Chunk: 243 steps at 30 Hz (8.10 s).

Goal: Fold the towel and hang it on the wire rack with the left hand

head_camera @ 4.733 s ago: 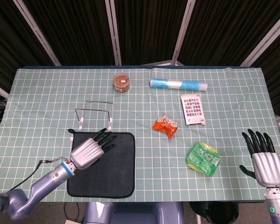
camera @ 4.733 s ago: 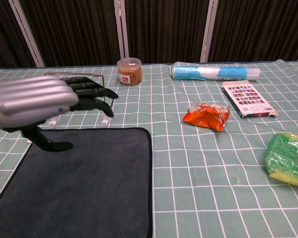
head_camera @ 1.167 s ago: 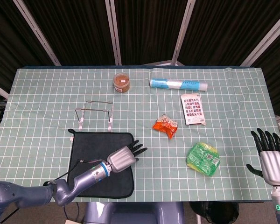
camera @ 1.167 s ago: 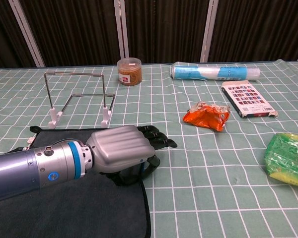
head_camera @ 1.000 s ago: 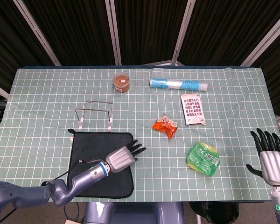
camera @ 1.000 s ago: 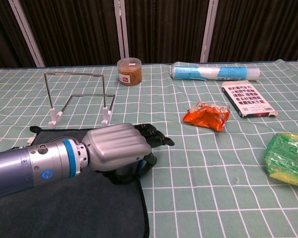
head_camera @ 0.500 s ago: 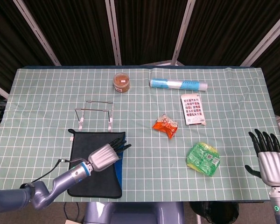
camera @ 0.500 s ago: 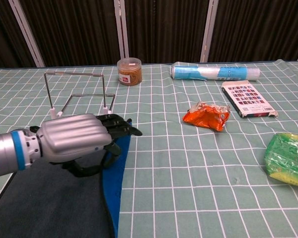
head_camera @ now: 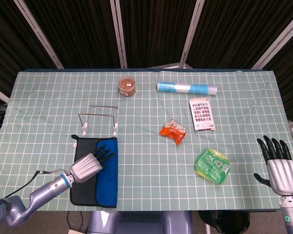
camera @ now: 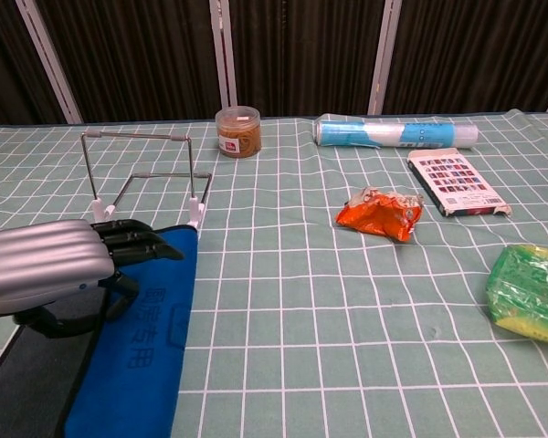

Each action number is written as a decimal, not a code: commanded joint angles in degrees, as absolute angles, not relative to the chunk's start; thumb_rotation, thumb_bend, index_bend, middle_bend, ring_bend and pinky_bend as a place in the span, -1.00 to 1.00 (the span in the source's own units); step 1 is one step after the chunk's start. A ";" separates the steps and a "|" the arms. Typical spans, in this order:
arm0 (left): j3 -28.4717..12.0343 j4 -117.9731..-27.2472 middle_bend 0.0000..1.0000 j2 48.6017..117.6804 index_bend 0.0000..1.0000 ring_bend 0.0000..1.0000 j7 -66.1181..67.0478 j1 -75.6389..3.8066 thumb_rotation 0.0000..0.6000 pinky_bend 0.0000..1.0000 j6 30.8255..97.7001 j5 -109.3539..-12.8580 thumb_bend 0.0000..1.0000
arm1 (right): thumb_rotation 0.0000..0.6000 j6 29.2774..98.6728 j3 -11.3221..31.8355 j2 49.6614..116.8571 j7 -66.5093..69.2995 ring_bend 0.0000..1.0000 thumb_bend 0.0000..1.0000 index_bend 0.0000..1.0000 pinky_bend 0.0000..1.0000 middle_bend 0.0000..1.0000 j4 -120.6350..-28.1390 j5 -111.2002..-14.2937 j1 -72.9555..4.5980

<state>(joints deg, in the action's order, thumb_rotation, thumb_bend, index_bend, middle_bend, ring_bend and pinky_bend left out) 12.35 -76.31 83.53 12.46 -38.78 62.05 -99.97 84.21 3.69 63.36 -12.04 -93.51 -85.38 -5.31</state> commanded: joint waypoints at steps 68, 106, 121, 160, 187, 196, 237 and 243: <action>13.79 -68.15 -1.00 77.81 -0.37 -1.00 10.64 -32.33 1.00 -1.00 63.75 -103.71 0.27 | 1.00 84.92 3.27 63.44 -13.22 -1.00 -1.00 -1.00 -1.00 -1.00 -94.27 -86.65 -5.04; -5.38 -85.28 0.81 83.37 -0.69 0.76 26.78 -36.64 1.00 1.00 54.44 -71.40 -0.53 | 1.00 86.57 3.14 61.62 -9.63 -1.00 -1.00 -1.00 -1.00 -1.00 -95.19 -88.64 -4.34; -7.90 -78.37 0.81 88.69 -0.51 0.76 28.00 -39.47 1.00 1.00 49.55 -59.26 -0.20 | 1.00 84.77 3.48 62.21 -9.87 -1.00 -1.00 -1.00 -1.00 -1.00 -94.27 -86.75 -4.86; -6.99 -68.08 0.81 94.26 -0.02 0.76 15.54 -39.84 1.00 1.00 46.78 -60.59 -0.10 | 1.00 83.41 3.42 62.86 -10.72 -1.00 -1.00 -1.00 -1.00 -1.00 -93.80 -85.76 -5.45; -6.71 -70.27 0.81 93.38 0.17 0.76 14.75 -39.18 1.00 1.00 48.48 -62.89 0.19 | 1.00 83.60 3.27 62.90 -11.00 -1.00 -1.00 -1.00 -1.00 -1.00 -93.91 -85.96 -5.43; -6.85 -72.82 0.84 91.72 0.69 0.78 16.34 -38.95 1.00 1.00 48.89 -61.63 0.38 | 1.00 83.78 3.21 62.85 -10.89 -1.00 -1.00 -1.00 -1.00 -1.00 -93.98 -86.21 -5.39; -16.23 -114.84 0.85 67.32 0.79 0.78 55.89 -39.84 1.00 1.00 77.49 -57.27 0.41 | 1.00 88.13 2.85 60.11 -5.87 -1.00 -1.00 -1.00 -1.00 -1.00 -95.65 -90.35 -3.84; -17.53 -112.12 0.85 69.39 0.79 0.78 56.02 -42.90 1.00 1.00 75.24 -53.21 0.40 | 1.00 87.94 3.00 60.23 -5.99 -1.00 -1.00 -1.00 -1.00 -1.00 -95.48 -89.95 -3.84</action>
<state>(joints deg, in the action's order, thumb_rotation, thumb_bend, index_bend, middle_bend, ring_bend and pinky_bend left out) -17.18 -112.64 68.85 55.92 -42.29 75.69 -53.88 87.94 2.99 60.22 -5.99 -95.48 -89.96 -3.84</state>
